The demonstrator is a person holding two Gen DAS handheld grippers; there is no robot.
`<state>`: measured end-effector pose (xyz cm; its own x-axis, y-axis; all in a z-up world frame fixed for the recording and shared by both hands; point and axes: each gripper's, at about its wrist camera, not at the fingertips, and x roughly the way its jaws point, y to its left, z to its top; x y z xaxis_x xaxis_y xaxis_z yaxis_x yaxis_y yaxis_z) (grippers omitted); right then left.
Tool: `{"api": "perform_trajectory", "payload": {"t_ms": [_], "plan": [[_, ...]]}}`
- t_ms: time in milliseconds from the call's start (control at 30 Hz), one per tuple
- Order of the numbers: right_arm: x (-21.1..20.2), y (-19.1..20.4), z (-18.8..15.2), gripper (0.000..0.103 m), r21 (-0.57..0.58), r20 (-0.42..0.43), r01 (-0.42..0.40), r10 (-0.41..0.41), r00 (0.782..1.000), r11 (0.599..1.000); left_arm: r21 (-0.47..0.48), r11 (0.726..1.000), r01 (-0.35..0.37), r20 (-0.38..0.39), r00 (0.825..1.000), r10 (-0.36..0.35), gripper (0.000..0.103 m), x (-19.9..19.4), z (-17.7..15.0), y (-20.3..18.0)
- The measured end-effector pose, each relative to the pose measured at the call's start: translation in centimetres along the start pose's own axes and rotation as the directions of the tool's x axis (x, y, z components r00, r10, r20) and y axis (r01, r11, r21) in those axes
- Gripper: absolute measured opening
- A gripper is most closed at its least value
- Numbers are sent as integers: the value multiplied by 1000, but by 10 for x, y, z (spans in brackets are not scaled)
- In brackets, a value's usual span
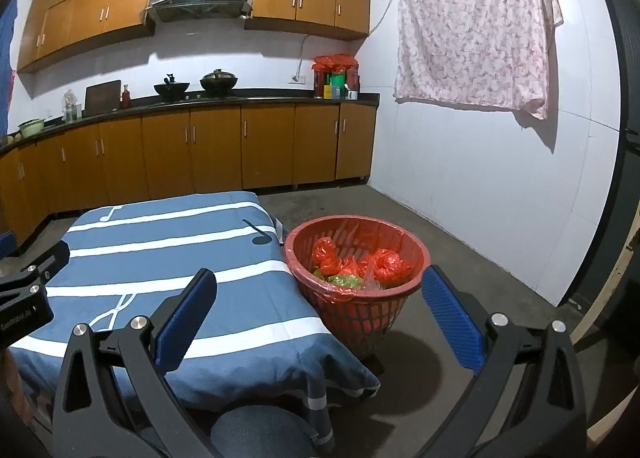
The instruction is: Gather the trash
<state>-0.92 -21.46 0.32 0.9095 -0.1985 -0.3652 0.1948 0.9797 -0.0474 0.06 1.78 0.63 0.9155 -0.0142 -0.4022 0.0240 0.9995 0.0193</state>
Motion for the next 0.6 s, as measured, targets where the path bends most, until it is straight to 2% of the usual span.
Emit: {"api": "perform_trajectory", "payload": {"t_ms": [333,600], "plan": [[-3,4,-1,101,-3,-6,-14,14,1000,1000,-19,1000,-2,-3,1000,2,99,-3,0,2],[-5,0,-3,101,13,-12,18,-18,1000,1000,-20,1000,-2,-3,1000,2,99,-4,0,2]]}}
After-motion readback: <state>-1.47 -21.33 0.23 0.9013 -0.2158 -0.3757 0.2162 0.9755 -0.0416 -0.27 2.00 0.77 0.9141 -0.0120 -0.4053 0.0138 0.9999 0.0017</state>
